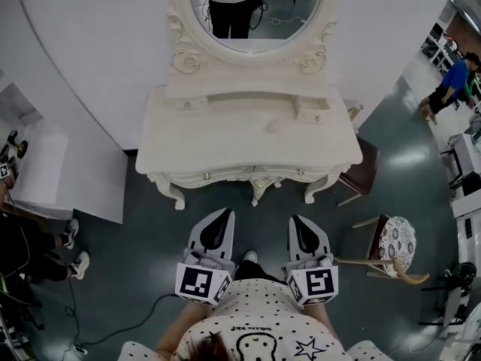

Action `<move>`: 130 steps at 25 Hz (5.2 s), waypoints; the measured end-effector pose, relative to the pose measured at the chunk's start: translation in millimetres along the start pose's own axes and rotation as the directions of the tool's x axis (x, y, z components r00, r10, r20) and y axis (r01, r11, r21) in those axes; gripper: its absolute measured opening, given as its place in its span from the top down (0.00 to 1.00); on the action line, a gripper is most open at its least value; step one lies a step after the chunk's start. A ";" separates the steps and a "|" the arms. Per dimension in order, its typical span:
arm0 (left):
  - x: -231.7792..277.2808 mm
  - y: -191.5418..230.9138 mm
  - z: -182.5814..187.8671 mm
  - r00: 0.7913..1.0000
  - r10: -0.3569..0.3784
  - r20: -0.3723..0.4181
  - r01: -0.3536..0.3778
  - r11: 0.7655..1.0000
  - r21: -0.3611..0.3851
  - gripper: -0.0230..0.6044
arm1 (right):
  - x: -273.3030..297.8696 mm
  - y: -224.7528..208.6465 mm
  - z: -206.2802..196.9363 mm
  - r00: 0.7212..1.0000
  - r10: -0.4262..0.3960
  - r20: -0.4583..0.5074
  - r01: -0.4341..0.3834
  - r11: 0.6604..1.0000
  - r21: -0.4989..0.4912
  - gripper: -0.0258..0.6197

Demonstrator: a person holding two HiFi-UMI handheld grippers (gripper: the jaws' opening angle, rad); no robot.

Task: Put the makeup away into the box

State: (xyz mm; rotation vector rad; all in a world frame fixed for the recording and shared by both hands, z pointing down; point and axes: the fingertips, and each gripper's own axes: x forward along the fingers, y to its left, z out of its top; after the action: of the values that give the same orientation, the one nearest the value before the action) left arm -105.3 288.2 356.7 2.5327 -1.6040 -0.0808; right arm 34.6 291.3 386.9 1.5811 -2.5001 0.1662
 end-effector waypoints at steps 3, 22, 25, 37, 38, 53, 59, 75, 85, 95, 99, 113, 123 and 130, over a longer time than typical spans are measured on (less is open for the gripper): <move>14.7 -7.8 -3.2 1.000 -0.007 0.004 0.007 1.000 -0.001 0.97 | 3.7 -16.6 -2.5 1.000 -0.007 0.002 0.007 1.000 0.002 0.95; 114.7 17.3 1.4 0.994 -0.103 -0.033 0.103 0.995 -0.006 0.97 | 79.3 -62.5 8.3 0.998 -0.063 -0.014 0.064 0.997 0.053 0.95; 132.7 33.3 12.5 0.993 -0.116 -0.033 0.116 0.993 0.001 0.97 | 101.5 -61.7 22.0 0.998 -0.063 -0.007 0.064 0.997 0.049 0.95; 172.1 96.3 19.5 0.992 -0.117 -0.044 0.117 0.993 0.002 0.97 | 170.1 -56.5 36.2 0.996 -0.084 -0.005 0.084 0.994 0.064 0.95; 173.8 100.8 17.1 0.992 -0.114 -0.049 0.114 0.993 -0.001 0.97 | 173.8 -55.7 34.3 0.996 -0.087 -0.009 0.087 0.994 0.068 0.95; 228.9 114.8 4.4 0.994 -0.068 -0.084 0.067 0.998 -0.018 0.97 | 227.2 -89.5 29.9 0.998 -0.026 -0.057 0.029 0.998 0.053 0.95; 273.0 114.3 12.7 0.998 -0.016 -0.054 0.015 1.000 -0.019 0.97 | 258.8 -129.0 43.6 0.999 0.016 -0.035 -0.015 0.999 0.046 0.95; 334.1 97.1 2.8 0.996 0.086 -0.023 -0.087 0.996 -0.024 0.97 | 292.9 -199.6 37.9 0.994 0.105 -0.034 -0.104 0.994 0.026 0.95; 347.0 90.8 9.5 0.998 0.062 -0.010 -0.062 0.998 -0.003 0.97 | 295.6 -210.9 43.9 0.996 0.088 -0.004 -0.088 0.995 0.036 0.95; 354.1 90.1 14.5 1.000 0.026 -0.004 -0.026 1.000 0.002 0.97 | 299.7 -210.6 48.6 0.998 0.069 0.001 -0.069 0.997 0.034 0.95; 353.4 100.7 14.3 1.000 0.023 -0.013 -0.023 1.000 -0.003 0.97 | 306.2 -205.1 47.8 0.998 0.057 -0.009 -0.056 0.998 0.041 0.95; 371.5 134.0 21.5 0.990 -0.119 -0.073 0.117 0.993 -0.034 0.97 | 354.8 -186.7 7.3 0.979 -0.071 -0.189 0.097 0.986 0.133 0.80; 382.2 143.6 -0.2 0.971 -0.191 -0.143 0.180 0.980 -0.090 0.97 | 395.4 -184.0 -97.2 0.878 -0.076 -0.473 0.249 0.916 0.316 0.66; 395.4 147.4 -48.7 0.953 -0.203 -0.223 0.189 0.978 -0.083 0.97 | 399.9 -187.3 -146.7 0.817 -0.094 -0.569 0.342 0.873 0.348 0.64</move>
State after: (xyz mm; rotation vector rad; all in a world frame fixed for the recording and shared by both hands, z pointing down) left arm -61.6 -126.2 438.9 2.5377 -1.2441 0.1371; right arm 49.5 -114.6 614.0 1.6606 -1.8928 1.0507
